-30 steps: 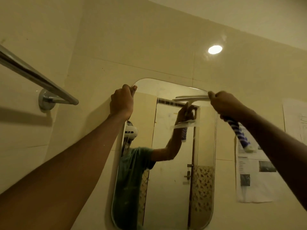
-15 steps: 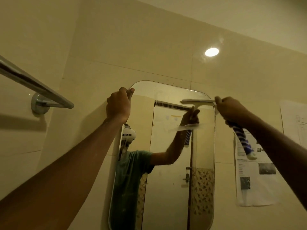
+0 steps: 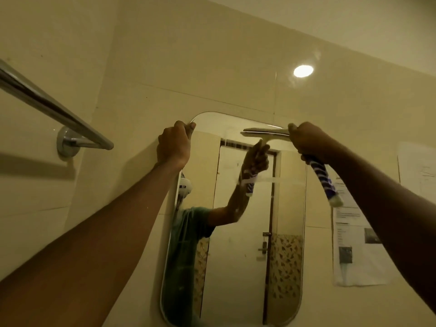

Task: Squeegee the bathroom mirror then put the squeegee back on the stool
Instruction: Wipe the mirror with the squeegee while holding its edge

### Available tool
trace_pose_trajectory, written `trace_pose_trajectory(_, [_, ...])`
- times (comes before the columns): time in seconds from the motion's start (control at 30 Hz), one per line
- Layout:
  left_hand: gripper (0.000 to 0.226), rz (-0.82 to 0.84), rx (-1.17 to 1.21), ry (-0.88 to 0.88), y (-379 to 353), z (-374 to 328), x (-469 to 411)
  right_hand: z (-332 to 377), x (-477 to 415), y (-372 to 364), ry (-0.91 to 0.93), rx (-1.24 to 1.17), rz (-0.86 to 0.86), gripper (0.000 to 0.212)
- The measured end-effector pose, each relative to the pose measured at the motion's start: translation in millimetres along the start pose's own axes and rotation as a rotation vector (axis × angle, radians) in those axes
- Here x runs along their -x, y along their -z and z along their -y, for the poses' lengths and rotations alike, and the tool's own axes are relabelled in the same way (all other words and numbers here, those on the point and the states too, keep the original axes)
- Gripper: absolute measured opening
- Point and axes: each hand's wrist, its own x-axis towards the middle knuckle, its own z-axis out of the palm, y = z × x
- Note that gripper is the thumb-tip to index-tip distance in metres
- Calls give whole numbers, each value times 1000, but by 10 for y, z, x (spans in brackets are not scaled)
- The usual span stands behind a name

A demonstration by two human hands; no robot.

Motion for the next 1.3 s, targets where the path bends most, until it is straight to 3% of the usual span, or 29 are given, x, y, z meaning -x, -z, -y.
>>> trace_pose_trajectory(0.13, [50,21,27,33,-17,31,-34,-15,189,-315,0,14,24,39])
trace_pose_trajectory(0.3, [52,45,35,41,3,29,-32,-242,747,-610,3,94,189,38])
trace_pose_trajectory(0.47, [53,34,34,28,-7,41,-47,273,161,-185,-4,31,-14,39])
trace_pose_trajectory(0.57, [52,47,64,30,-40,79,-70,297,217,-362,35,43,25,33])
trace_pose_trajectory(0.73, [51,48,93,-6,-10,98,-73,-45,906,-812,-2,36,166,48])
trace_pose_trajectory(0.83, [55,63,116,-22,21,97,-64,224,563,-533,77,121,78,43])
trace_pose_trajectory(1.0, [64,65,249,82,45,86,-73,711,91,-424,48,-62,-30,31])
trace_pose_trajectory(1.17, [81,193,341,111,88,161,-125,345,877,-1076,12,-50,99,40])
trace_pose_trajectory(1.23, [84,213,382,124,106,156,-104,351,975,-1022,28,4,148,38])
trace_pose_trajectory(1.3, [86,218,403,140,131,135,-110,527,719,-824,88,45,87,40])
